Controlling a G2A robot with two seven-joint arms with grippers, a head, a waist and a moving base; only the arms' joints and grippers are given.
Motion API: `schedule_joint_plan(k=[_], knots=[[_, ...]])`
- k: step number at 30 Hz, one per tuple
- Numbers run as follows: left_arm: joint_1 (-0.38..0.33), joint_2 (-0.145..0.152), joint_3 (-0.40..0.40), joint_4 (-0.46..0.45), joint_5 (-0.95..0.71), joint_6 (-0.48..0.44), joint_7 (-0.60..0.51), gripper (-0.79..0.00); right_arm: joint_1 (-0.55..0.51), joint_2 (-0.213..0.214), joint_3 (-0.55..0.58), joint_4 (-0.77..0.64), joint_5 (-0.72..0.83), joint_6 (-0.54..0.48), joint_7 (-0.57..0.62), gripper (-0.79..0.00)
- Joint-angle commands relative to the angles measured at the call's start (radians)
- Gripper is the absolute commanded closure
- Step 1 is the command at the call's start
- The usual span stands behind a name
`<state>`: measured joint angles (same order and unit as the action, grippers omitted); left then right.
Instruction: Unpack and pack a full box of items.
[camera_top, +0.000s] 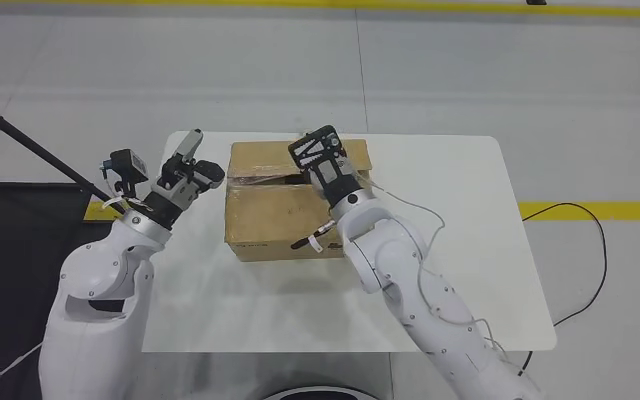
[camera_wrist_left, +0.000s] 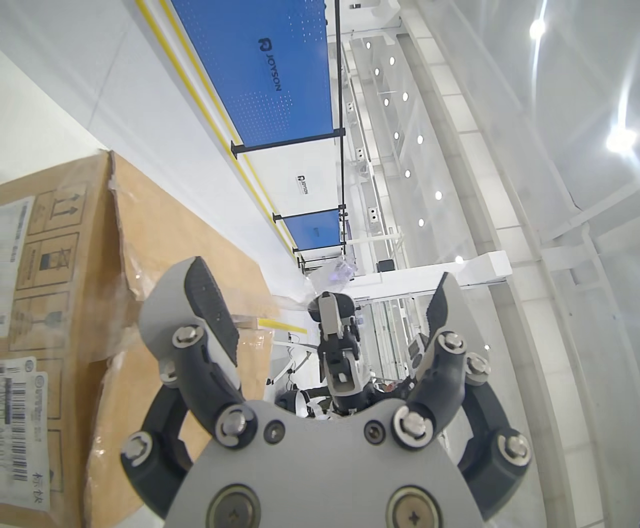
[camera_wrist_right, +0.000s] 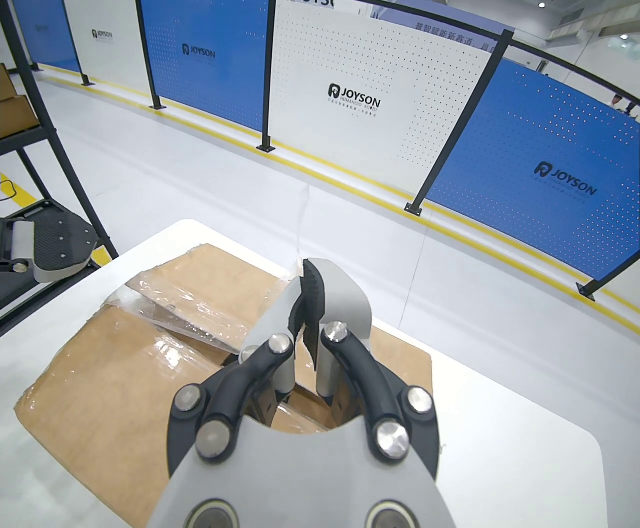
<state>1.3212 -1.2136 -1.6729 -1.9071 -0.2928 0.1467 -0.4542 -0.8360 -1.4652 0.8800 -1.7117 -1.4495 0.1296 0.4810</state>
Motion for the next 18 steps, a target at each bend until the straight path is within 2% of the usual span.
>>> schedule_joint_plan(k=[1,18], knots=[[-0.006,0.001,0.001,0.012,0.001,-0.018,-0.010,-0.785,0.003,-0.003,0.002,0.002,0.009,-0.010,-0.012,0.000],[-0.065,0.010,0.059,0.076,0.003,0.042,-0.067,-0.785,-0.043,-0.017,0.032,-0.041,0.042,-0.075,-0.142,0.000]])
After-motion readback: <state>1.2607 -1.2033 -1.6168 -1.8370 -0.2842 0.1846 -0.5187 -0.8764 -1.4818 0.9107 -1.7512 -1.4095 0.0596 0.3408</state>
